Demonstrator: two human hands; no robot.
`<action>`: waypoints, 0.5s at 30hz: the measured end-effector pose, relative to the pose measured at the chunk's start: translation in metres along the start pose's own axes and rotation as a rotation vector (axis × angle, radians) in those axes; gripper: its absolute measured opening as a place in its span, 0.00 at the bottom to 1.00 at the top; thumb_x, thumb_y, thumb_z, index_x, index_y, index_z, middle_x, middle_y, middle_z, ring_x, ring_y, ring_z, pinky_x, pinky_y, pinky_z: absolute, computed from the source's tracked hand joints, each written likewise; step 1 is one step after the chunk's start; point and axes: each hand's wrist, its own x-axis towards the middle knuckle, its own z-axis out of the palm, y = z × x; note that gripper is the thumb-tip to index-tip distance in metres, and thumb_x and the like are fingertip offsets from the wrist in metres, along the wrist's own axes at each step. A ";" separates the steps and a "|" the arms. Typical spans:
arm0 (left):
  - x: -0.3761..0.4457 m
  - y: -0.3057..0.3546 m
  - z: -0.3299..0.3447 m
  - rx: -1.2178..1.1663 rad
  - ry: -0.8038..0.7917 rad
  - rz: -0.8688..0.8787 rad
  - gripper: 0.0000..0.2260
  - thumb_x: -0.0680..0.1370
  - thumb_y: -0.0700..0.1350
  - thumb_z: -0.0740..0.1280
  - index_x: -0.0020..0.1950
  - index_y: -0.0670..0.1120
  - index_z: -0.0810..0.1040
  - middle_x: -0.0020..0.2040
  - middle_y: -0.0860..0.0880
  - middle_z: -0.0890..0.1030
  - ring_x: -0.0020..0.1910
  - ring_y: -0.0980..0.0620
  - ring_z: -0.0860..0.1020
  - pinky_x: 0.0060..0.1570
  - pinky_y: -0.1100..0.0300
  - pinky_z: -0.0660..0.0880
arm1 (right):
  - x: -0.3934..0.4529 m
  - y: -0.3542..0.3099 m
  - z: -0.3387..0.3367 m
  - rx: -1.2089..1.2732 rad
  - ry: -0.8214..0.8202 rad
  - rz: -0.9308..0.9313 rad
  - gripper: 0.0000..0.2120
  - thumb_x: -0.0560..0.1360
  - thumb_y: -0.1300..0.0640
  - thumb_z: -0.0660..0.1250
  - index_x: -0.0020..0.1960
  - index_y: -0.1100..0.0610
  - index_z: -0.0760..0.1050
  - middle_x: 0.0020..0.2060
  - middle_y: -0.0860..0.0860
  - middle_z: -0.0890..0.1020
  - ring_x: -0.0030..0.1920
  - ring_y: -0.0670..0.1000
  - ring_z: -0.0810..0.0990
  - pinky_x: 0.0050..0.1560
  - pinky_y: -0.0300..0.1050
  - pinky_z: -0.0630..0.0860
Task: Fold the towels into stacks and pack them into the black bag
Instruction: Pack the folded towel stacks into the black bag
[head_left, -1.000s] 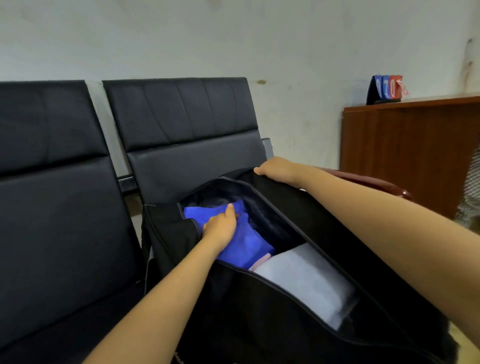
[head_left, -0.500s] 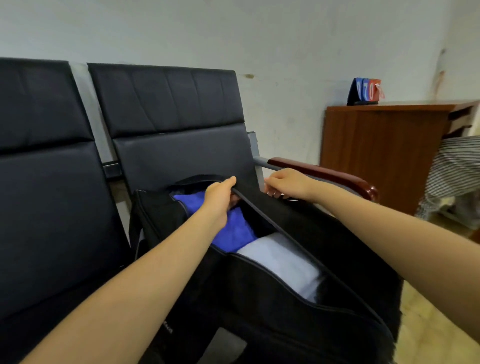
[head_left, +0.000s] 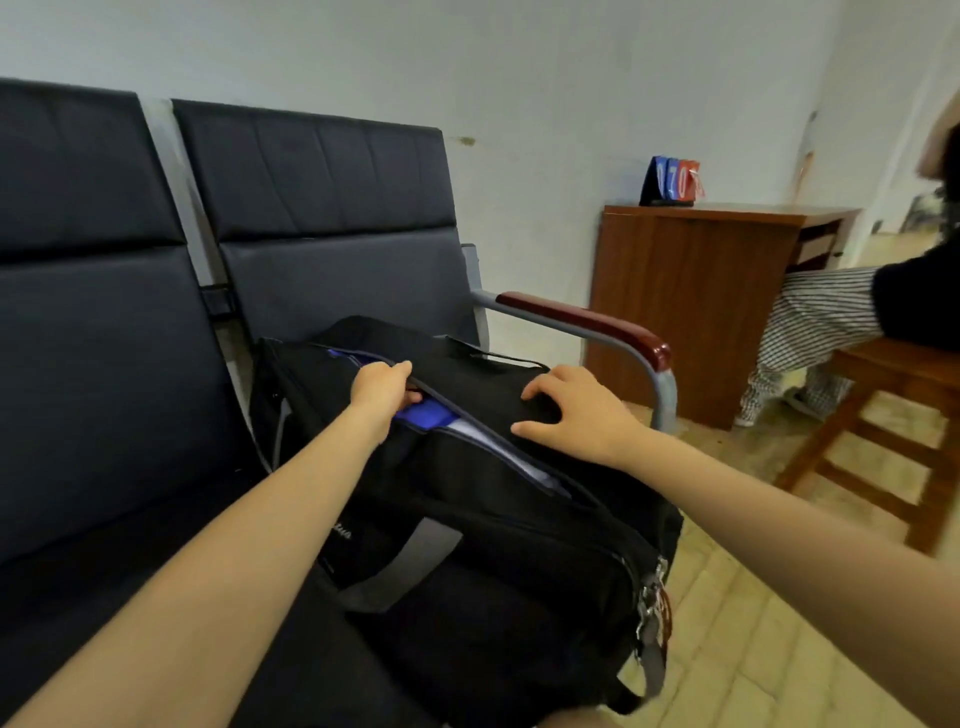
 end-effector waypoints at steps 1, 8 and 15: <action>-0.005 -0.003 0.001 0.117 -0.053 0.082 0.12 0.82 0.44 0.59 0.40 0.44 0.72 0.41 0.44 0.80 0.30 0.51 0.80 0.41 0.56 0.79 | -0.008 -0.001 0.001 -0.012 -0.025 0.022 0.24 0.72 0.37 0.66 0.64 0.47 0.72 0.60 0.50 0.73 0.62 0.51 0.70 0.63 0.50 0.71; -0.049 -0.015 -0.031 1.048 -0.457 0.658 0.12 0.81 0.55 0.57 0.49 0.54 0.78 0.50 0.54 0.78 0.52 0.54 0.74 0.57 0.55 0.69 | -0.036 0.009 -0.004 0.039 0.070 0.214 0.31 0.72 0.36 0.66 0.69 0.51 0.68 0.65 0.54 0.71 0.65 0.55 0.70 0.65 0.51 0.71; -0.054 -0.026 -0.031 0.937 -0.305 1.000 0.04 0.79 0.48 0.64 0.47 0.48 0.76 0.43 0.54 0.74 0.47 0.53 0.71 0.52 0.56 0.68 | -0.045 0.028 -0.008 0.075 -0.069 0.431 0.25 0.77 0.36 0.58 0.59 0.55 0.74 0.50 0.52 0.81 0.48 0.51 0.79 0.45 0.43 0.75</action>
